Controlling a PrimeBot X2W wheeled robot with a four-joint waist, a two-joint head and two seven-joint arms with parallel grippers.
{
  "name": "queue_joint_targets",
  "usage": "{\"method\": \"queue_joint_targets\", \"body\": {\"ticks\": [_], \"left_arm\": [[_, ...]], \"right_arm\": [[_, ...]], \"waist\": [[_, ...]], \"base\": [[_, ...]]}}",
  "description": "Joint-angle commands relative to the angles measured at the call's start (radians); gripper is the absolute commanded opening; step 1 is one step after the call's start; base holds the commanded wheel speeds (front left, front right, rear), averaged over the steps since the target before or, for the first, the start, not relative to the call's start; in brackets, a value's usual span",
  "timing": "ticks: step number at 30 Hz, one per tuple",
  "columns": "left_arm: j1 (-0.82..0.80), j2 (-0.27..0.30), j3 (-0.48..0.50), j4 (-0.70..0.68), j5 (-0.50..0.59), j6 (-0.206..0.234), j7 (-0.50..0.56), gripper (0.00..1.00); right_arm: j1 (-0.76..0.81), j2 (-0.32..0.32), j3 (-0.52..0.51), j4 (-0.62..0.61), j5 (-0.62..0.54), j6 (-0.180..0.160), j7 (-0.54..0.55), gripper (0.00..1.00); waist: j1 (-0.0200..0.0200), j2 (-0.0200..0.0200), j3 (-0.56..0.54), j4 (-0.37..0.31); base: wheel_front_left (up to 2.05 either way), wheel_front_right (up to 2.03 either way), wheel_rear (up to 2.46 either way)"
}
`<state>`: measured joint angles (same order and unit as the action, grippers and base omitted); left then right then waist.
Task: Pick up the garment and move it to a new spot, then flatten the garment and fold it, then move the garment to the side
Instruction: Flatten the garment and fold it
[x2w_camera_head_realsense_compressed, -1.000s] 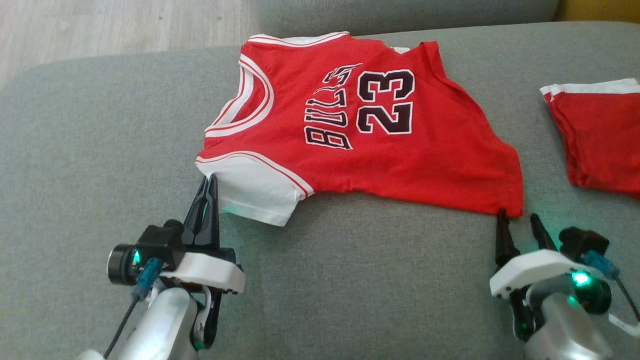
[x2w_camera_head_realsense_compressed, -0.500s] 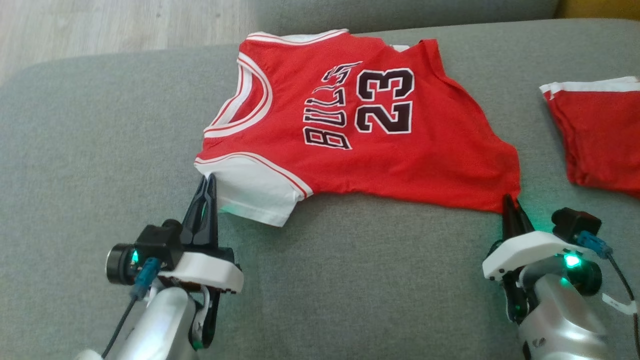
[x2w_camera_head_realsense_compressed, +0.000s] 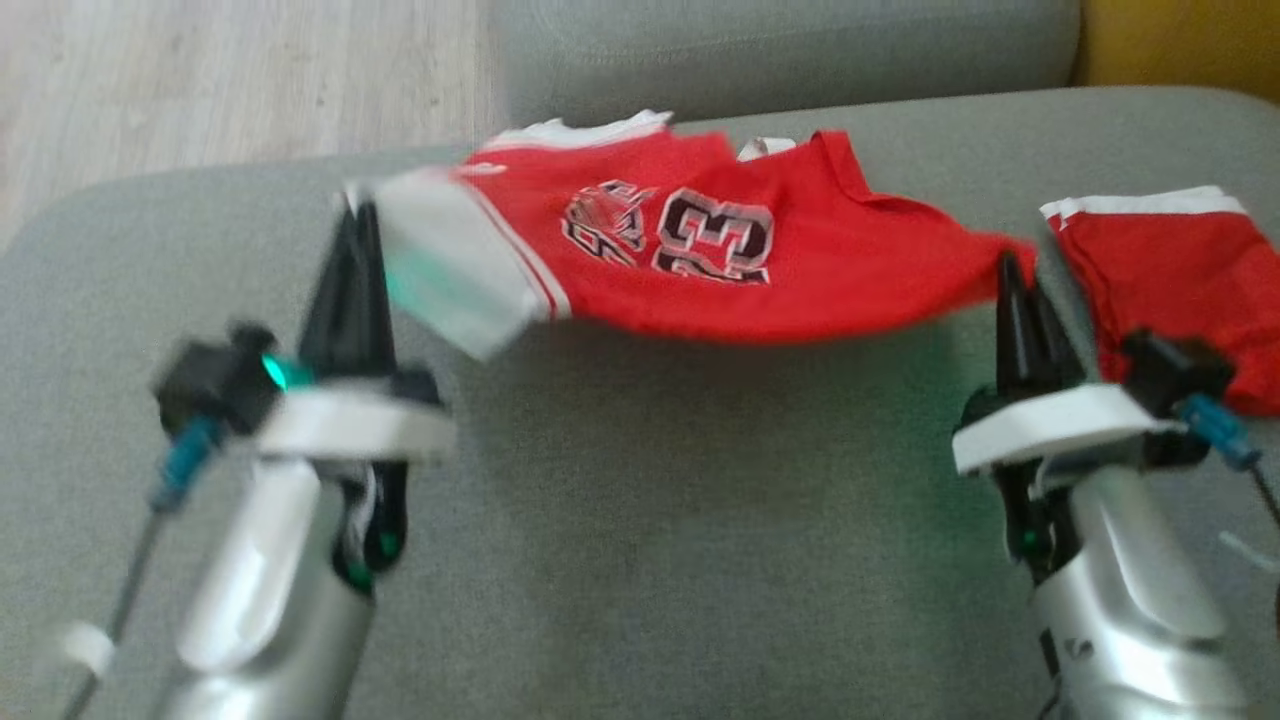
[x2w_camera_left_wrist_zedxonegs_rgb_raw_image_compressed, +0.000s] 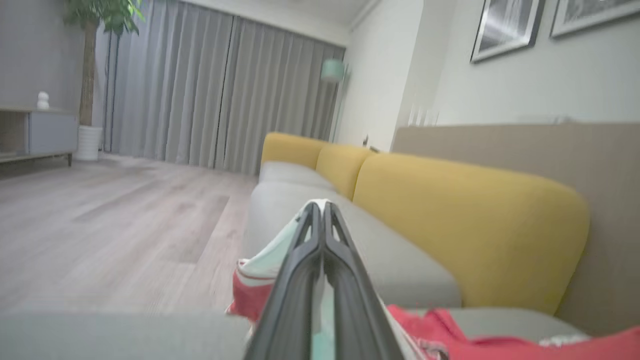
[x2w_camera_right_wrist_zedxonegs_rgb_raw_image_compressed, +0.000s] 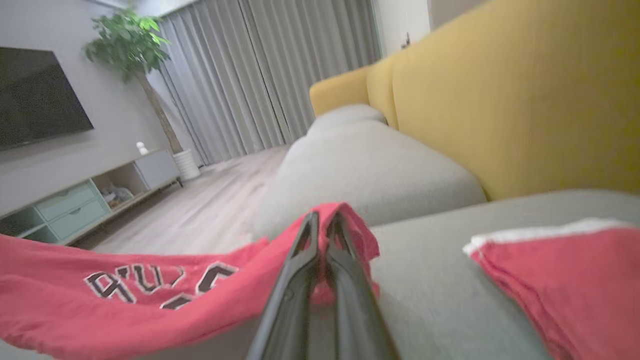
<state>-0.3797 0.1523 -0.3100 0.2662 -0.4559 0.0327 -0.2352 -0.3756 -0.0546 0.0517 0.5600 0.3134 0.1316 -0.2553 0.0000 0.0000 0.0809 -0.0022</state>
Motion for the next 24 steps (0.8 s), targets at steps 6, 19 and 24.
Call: {"method": "queue_joint_targets", "body": {"ticks": [6, 19, 24], "left_arm": [[-0.204, 0.027, 0.1, -0.2, -0.066, -0.007, 0.053, 0.0], [-0.284, 0.063, 0.171, -0.561, -0.141, 0.094, 0.263, 0.0], [-0.373, 0.12, 0.181, -0.443, -0.156, 0.081, 0.352, 0.0]], "right_arm": [[-0.116, -0.012, -0.006, -0.262, -0.087, -0.001, 0.058, 0.0], [-0.087, -0.078, -0.067, -0.784, -0.089, -0.001, 0.373, 0.0], [-0.139, -0.072, -0.084, -0.795, -0.106, -0.001, 0.466, 0.0]], "waist": [[0.0, 0.0, -0.049, -0.003], [0.0, 0.0, -0.023, -0.009], [0.0, 0.0, 0.083, -0.004]], "base": [[0.0, 0.0, 0.0], [0.0, 0.0, 0.0], [0.0, 0.0, 0.0]]}}
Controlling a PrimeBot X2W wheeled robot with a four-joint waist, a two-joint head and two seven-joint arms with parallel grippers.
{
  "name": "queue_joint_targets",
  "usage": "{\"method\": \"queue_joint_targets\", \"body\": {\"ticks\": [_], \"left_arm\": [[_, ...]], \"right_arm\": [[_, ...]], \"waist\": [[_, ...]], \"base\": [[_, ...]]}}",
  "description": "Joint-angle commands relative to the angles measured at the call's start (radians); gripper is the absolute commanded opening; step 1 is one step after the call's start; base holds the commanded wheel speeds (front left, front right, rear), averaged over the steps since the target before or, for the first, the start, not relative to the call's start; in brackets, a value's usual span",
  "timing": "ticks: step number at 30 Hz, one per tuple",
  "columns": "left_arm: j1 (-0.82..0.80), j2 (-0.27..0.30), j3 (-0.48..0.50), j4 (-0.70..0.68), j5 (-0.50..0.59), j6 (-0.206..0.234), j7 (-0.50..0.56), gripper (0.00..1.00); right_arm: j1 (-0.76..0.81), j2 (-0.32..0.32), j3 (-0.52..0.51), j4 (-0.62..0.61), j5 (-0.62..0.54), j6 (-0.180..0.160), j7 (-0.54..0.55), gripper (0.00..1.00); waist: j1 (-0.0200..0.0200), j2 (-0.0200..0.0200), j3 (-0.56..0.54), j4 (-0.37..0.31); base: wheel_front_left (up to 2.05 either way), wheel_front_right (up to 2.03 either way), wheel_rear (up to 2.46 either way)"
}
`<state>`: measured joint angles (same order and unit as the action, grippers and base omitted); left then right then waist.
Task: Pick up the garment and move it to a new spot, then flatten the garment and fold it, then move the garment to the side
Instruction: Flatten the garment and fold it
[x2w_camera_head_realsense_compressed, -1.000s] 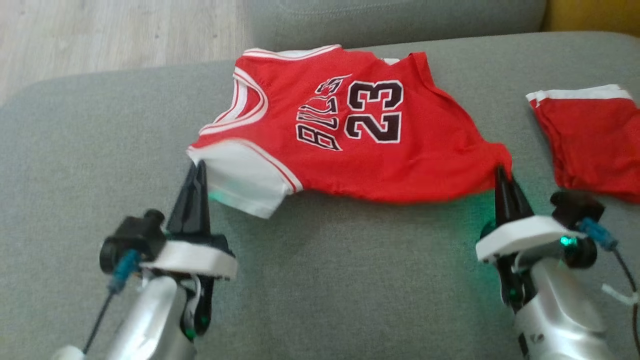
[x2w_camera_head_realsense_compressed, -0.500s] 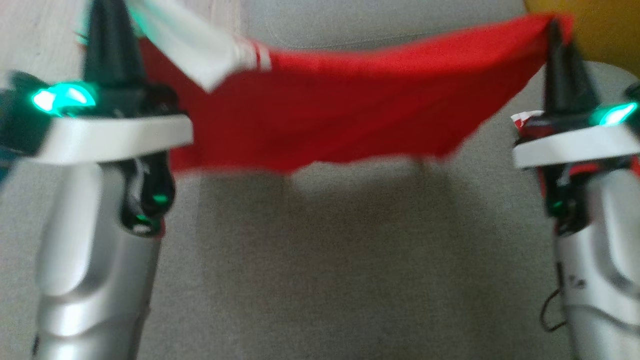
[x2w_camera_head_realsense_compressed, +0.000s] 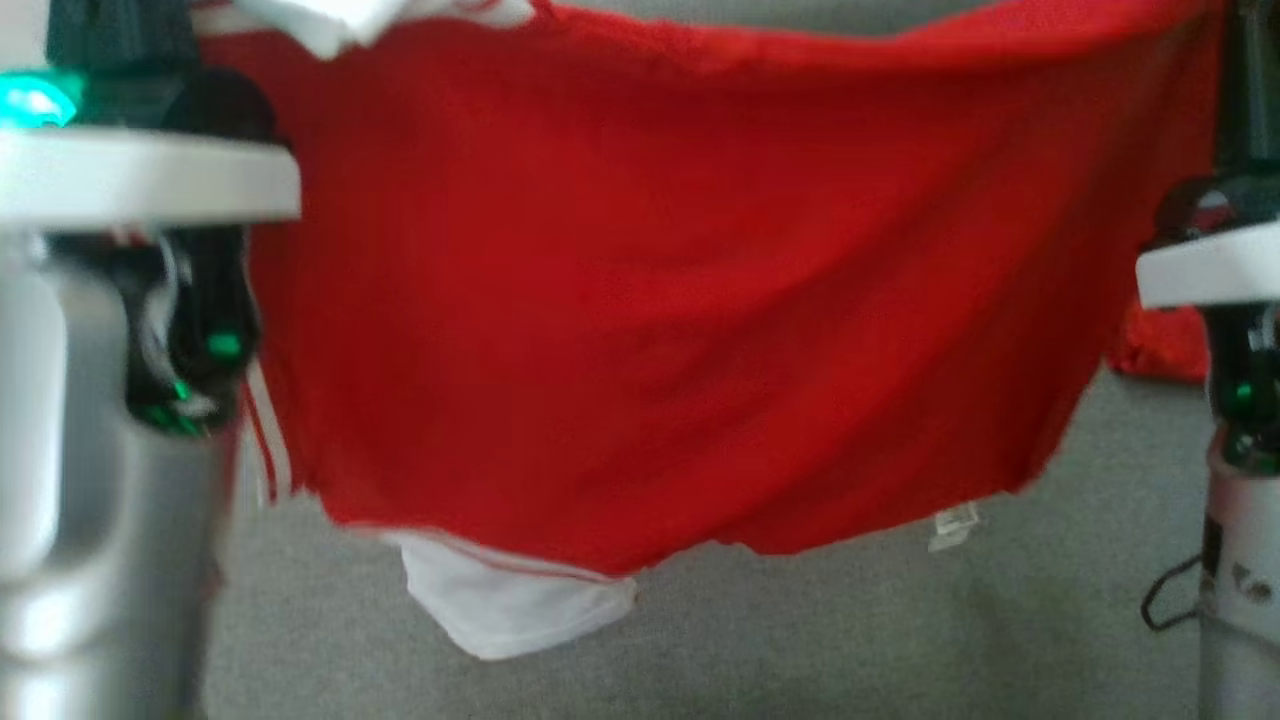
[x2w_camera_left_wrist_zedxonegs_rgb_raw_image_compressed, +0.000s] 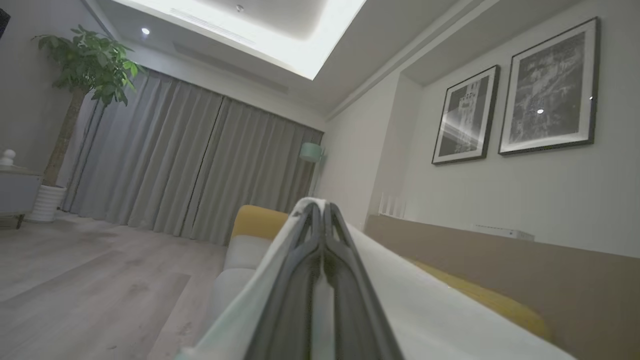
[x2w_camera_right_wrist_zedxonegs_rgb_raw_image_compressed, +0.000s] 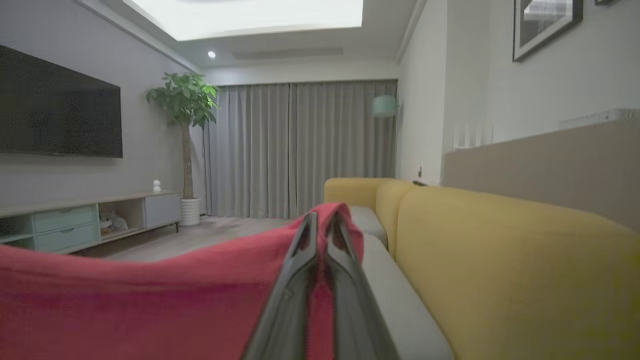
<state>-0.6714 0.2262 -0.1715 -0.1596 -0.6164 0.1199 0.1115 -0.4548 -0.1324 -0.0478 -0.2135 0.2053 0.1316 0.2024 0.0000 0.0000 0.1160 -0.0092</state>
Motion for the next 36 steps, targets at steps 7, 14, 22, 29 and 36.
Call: {"method": "queue_joint_targets", "body": {"ticks": [7, 14, 22, 29, 36], "left_arm": [[-0.323, 0.1, 0.024, 0.278, 0.05, -0.068, -0.002, 0.0], [-0.664, 0.12, 0.014, 0.648, 0.131, -0.1, -0.139, 0.0], [-0.758, 0.072, -0.035, 0.906, 0.16, -0.164, -0.288, 0.0], [-0.605, 0.039, -0.112, 1.057, 0.178, -0.219, -0.34, 0.0], [-0.379, 0.054, -0.226, 1.105, 0.216, -0.246, -0.36, 0.0]], "right_arm": [[-0.322, -0.062, 0.083, 0.215, -0.001, -0.001, 0.005, 0.0], [-0.743, -0.085, 0.17, 0.619, -0.019, -0.001, -0.149, 0.0], [-0.884, -0.071, 0.163, 0.97, -0.083, -0.001, -0.361, 0.0], [-0.75, -0.089, 0.245, 1.186, -0.076, -0.001, -0.393, 0.0], [-0.611, -0.116, 0.375, 1.31, 0.003, -0.001, -0.313, 0.0]], "waist": [[0.0, 0.0, 0.2, -0.001], [0.0, 0.0, 0.296, 0.003], [0.0, 0.0, 0.298, 0.042], [0.0, 0.0, 0.261, 0.069], [0.0, 0.0, 0.182, 0.075]], "base": [[0.0, 0.0, 0.0], [0.0, 0.0, 0.0], [0.0, 0.0, 0.0], [0.0, 0.0, 0.0], [0.0, 0.0, 0.0]]}}
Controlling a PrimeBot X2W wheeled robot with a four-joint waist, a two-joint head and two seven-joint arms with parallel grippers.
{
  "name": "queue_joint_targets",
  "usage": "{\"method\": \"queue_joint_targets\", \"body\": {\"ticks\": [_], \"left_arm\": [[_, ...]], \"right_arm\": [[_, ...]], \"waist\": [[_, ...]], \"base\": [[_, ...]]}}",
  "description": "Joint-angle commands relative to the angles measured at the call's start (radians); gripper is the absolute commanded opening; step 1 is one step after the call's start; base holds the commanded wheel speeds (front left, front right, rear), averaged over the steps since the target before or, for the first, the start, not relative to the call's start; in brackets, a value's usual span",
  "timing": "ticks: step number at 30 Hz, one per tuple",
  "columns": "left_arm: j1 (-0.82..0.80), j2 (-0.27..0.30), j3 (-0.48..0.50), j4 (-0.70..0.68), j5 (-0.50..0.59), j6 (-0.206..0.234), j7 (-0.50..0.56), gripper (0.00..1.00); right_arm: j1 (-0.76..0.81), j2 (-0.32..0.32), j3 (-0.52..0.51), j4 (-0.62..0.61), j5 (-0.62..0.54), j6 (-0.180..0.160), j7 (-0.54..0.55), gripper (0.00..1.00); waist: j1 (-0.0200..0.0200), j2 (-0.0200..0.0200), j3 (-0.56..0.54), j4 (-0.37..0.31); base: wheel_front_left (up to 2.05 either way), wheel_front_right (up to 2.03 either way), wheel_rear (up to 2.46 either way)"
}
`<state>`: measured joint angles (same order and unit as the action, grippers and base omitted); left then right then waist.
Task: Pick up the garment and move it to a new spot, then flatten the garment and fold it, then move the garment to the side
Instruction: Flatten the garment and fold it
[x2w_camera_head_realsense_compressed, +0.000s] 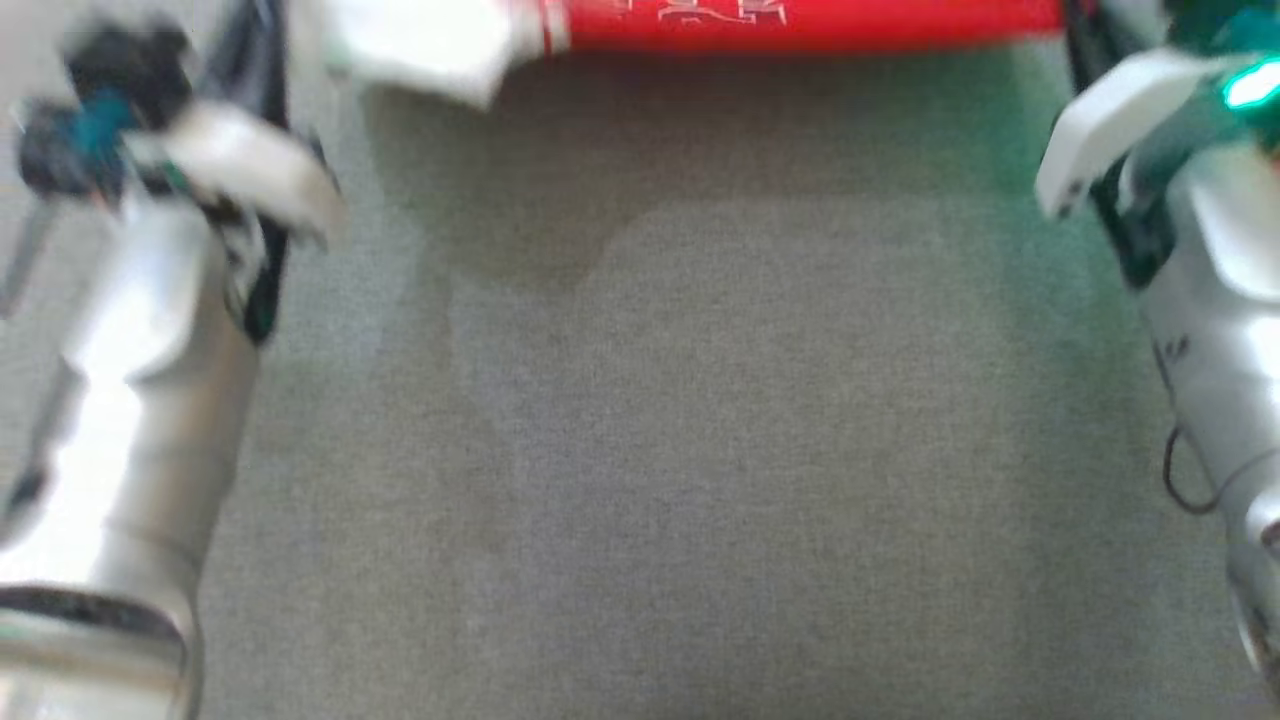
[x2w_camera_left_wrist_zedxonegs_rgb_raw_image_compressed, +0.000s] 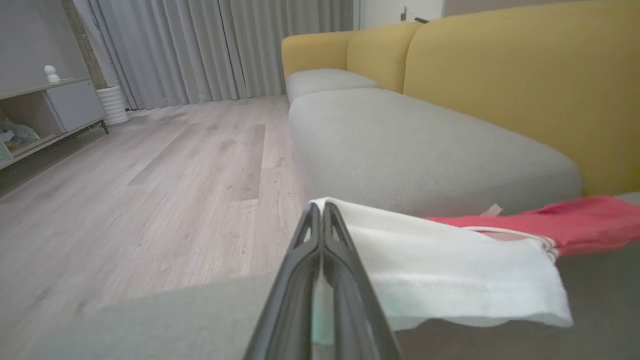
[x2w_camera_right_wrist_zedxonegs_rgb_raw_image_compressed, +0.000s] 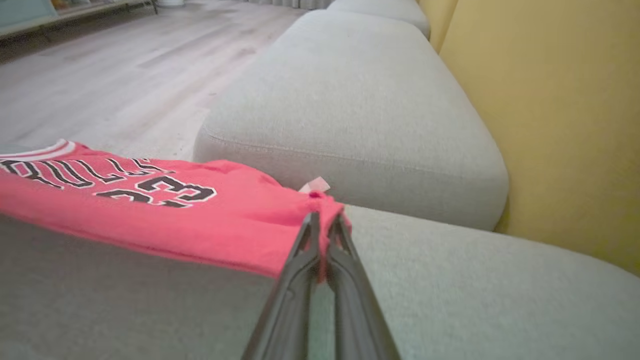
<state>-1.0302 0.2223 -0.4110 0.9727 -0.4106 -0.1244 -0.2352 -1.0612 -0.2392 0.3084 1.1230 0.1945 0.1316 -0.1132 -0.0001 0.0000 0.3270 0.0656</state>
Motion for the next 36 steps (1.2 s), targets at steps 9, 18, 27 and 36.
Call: {"method": "queue_joint_targets", "body": {"ticks": [9, 18, 27, 36], "left_arm": [[0.237, 0.179, -0.204, -0.139, 0.023, -0.006, 0.061, 0.0], [0.423, 0.331, -0.312, -0.406, -0.1, -0.006, 0.235, 0.0], [0.63, 0.5, -0.323, -0.787, -0.224, 0.034, 0.474, 0.0], [0.633, 0.538, -0.316, -0.952, -0.229, 0.095, 0.564, 0.0]], "right_arm": [[0.181, -0.12, 0.263, -0.103, 0.208, -0.001, 0.159, 0.0], [0.358, -0.279, 0.45, -0.339, 0.459, -0.001, 0.344, 0.0], [0.535, -0.47, 0.527, -0.633, 0.676, -0.001, 0.533, 0.0], [0.566, -0.51, 0.448, -0.757, 0.682, -0.001, 0.575, 0.0]], "waist": [[0.0001, 0.0, -0.157, 0.0], [0.0001, 0.0, -0.266, -0.01], [0.0001, 0.0, -0.321, -0.015], [0.0001, 0.0, -0.265, -0.013]], "base": [[0.0, 0.0, 0.0], [0.0, 0.0, 0.0], [0.0, 0.0, 0.0], [0.0, 0.0, 0.0]]}}
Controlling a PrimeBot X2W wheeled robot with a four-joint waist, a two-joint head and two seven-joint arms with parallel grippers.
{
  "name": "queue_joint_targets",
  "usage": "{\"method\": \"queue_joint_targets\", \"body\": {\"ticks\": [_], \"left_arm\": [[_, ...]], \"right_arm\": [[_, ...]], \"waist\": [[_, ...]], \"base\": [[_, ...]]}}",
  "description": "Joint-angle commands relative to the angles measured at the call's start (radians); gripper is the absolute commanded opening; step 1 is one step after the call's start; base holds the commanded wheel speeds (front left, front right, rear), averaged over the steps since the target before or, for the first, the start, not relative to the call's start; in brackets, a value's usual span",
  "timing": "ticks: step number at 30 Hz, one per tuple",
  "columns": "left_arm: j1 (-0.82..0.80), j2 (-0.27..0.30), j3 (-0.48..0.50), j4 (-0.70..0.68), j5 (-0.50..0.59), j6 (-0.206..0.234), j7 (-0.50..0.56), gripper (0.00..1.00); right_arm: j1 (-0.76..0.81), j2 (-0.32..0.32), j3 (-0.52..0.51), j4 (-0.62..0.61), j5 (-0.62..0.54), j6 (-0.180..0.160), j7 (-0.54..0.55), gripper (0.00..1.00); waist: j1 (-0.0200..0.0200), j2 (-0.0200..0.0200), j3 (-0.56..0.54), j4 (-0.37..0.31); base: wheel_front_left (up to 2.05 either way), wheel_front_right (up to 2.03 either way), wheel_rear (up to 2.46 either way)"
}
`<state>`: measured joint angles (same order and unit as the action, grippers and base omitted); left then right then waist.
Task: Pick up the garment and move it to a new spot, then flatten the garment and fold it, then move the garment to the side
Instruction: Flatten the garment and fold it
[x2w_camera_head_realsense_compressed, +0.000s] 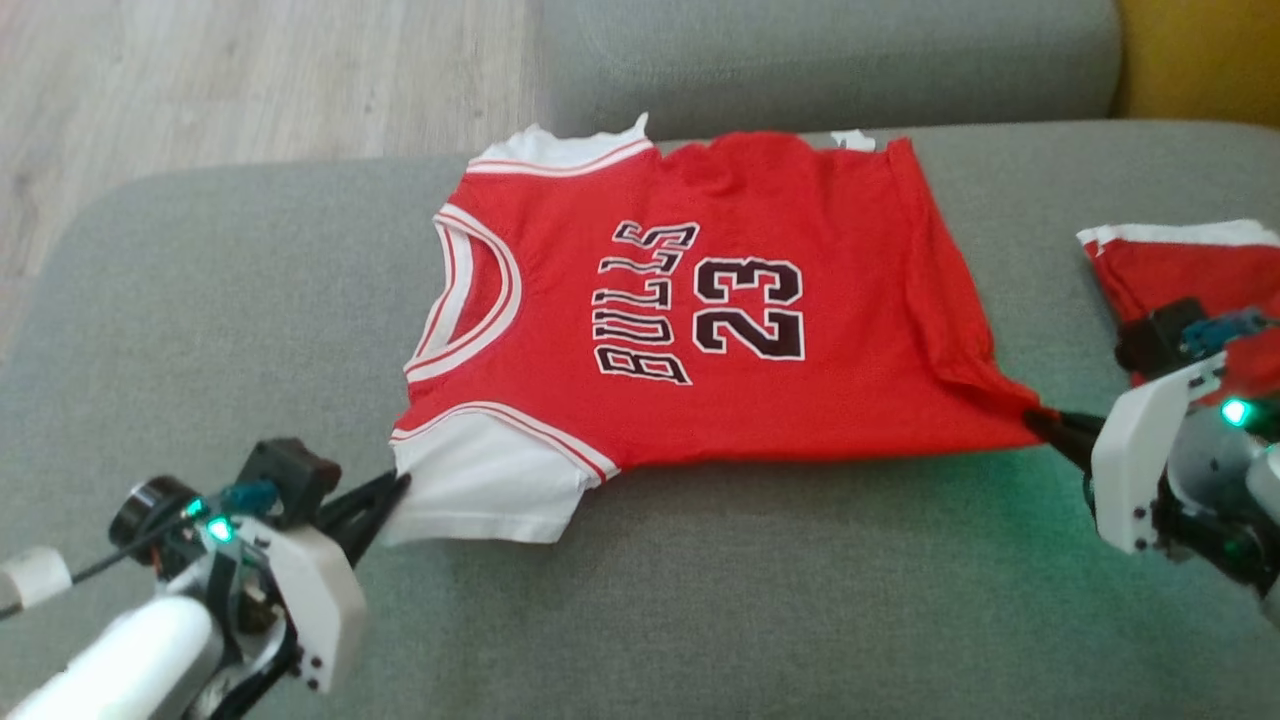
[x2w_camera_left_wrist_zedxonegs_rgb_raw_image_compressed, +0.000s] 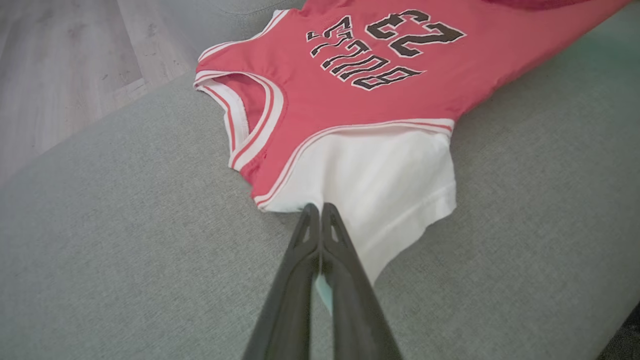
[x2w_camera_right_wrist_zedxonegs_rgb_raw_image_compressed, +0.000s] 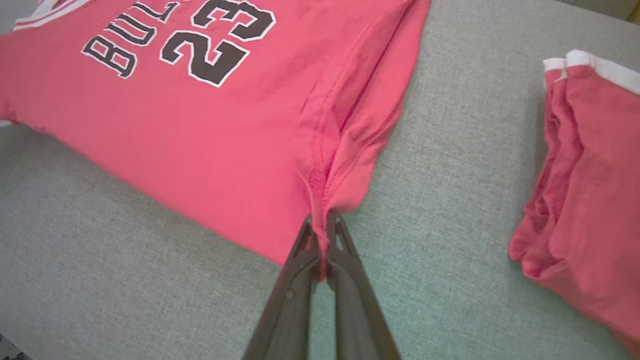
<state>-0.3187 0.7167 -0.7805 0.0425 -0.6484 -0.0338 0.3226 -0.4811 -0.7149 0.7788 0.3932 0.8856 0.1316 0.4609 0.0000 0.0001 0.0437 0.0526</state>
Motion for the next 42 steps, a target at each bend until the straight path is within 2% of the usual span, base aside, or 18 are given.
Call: {"method": "queue_joint_targets", "body": {"ticks": [1, 10, 19, 33, 34, 35, 36, 39, 42], "left_arm": [[-0.091, 0.043, 0.054, -0.016, 0.012, 0.003, 0.013, 0.0], [-0.277, 0.016, 0.057, 0.111, 0.02, -0.042, 0.098, 0.0], [-0.497, -0.061, 0.017, 0.304, 0.04, -0.083, 0.156, 0.0], [-0.702, -0.18, -0.045, 0.601, 0.134, -0.088, 0.029, 0.0], [-0.712, -0.19, -0.043, 0.619, 0.139, -0.082, 0.007, 0.92], [-0.719, -0.2, -0.04, 0.637, 0.143, -0.074, -0.017, 1.0], [-0.724, -0.21, -0.039, 0.656, 0.147, -0.067, -0.038, 1.0], [-0.736, -0.234, -0.021, 0.703, 0.154, -0.024, -0.12, 1.0], [-0.743, -0.26, 0.035, 0.729, 0.141, 0.047, -0.272, 1.0]], "right_arm": [[-0.018, -0.028, -0.034, -0.031, -0.015, -0.001, 0.003, 0.0], [-0.1, 0.048, -0.122, -0.021, -0.074, -0.001, 0.029, 0.0], [-0.22, 0.139, -0.154, 0.083, -0.174, -0.001, 0.019, 0.0], [-0.351, 0.251, -0.136, 0.249, -0.243, -0.001, -0.08, 0.0], [-0.358, 0.258, -0.143, 0.259, -0.239, -0.001, -0.096, 0.0], [-0.368, 0.266, -0.158, 0.269, -0.239, -0.001, -0.124, 0.48], [-0.374, 0.278, -0.172, 0.284, -0.234, -0.001, -0.141, 1.0], [-0.398, 0.296, -0.196, 0.299, -0.251, -0.001, -0.233, 1.0], [-0.41, 0.318, -0.241, 0.321, -0.271, -0.001, -0.357, 1.0]], "waist": [[0.0, -0.0001, 0.029, -0.002], [0.0, -0.0001, 0.128, -0.026], [0.0, -0.0001, 0.22, -0.052], [0.0, -0.0001, 0.289, -0.084], [0.0, -0.0001, 0.292, -0.085], [0.0, -0.0001, 0.295, -0.087], [0.0, -0.0001, 0.296, -0.087], [0.0, -0.0001, 0.297, -0.087], [0.0, -0.0001, 0.283, -0.081]], "base": [[0.0, 0.0, 0.0], [0.0, 0.0, 0.0], [0.0, 0.0, 0.0], [0.0, 0.0, 0.0], [0.0, 0.0, 0.0], [0.0, 0.0, 0.0], [0.0, 0.0, 0.0], [0.0, 0.0, 0.0], [0.0, 0.0, 0.0]]}}
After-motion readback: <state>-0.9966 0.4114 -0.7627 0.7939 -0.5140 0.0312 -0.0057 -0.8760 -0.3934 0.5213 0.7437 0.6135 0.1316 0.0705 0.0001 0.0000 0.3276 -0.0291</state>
